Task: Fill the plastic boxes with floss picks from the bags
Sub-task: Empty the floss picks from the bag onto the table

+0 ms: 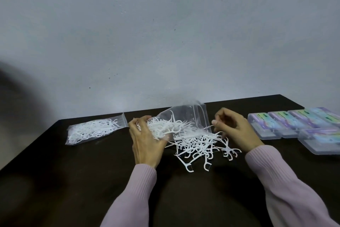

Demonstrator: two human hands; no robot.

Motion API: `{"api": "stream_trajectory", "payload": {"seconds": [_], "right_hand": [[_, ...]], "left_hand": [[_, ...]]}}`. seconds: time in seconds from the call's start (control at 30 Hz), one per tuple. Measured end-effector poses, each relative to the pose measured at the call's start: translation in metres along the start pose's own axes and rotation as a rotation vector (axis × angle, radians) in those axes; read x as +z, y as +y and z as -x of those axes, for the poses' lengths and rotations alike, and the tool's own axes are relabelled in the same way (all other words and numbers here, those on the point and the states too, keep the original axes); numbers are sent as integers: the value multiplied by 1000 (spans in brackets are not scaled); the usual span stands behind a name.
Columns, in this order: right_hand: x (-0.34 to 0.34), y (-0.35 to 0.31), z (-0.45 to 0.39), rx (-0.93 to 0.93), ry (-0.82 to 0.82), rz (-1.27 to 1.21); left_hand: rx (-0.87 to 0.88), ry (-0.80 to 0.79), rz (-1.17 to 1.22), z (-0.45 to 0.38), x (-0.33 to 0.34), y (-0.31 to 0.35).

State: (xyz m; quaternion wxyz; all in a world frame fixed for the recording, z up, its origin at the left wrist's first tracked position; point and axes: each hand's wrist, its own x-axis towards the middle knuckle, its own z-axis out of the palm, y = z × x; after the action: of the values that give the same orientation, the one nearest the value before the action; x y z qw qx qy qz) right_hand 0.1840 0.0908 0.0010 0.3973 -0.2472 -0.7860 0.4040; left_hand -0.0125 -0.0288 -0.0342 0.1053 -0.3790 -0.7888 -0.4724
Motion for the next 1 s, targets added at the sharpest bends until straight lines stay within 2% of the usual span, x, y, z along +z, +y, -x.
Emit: {"api": "stream_trajectory", "payload": {"seconds": [0.17, 0.37, 0.47, 0.8, 0.87, 1.0], "right_hand": [[11, -4, 4, -104, -64, 55], [16, -8, 3, -163, -142, 108], [15, -11, 3, -105, -159, 91], [21, -1, 4, 45, -401, 178], [21, -2, 5, 66, -403, 138], [25, -3, 5, 22, -381, 267]], "left_hand": [[153, -87, -86, 7, 1, 8], [291, -155, -74, 14, 7, 13], [338, -108, -71, 14, 11, 10], [417, -68, -56, 18, 13, 14], [423, -67, -45, 20, 13, 17], [470, -75, -55, 23, 16, 21]]}}
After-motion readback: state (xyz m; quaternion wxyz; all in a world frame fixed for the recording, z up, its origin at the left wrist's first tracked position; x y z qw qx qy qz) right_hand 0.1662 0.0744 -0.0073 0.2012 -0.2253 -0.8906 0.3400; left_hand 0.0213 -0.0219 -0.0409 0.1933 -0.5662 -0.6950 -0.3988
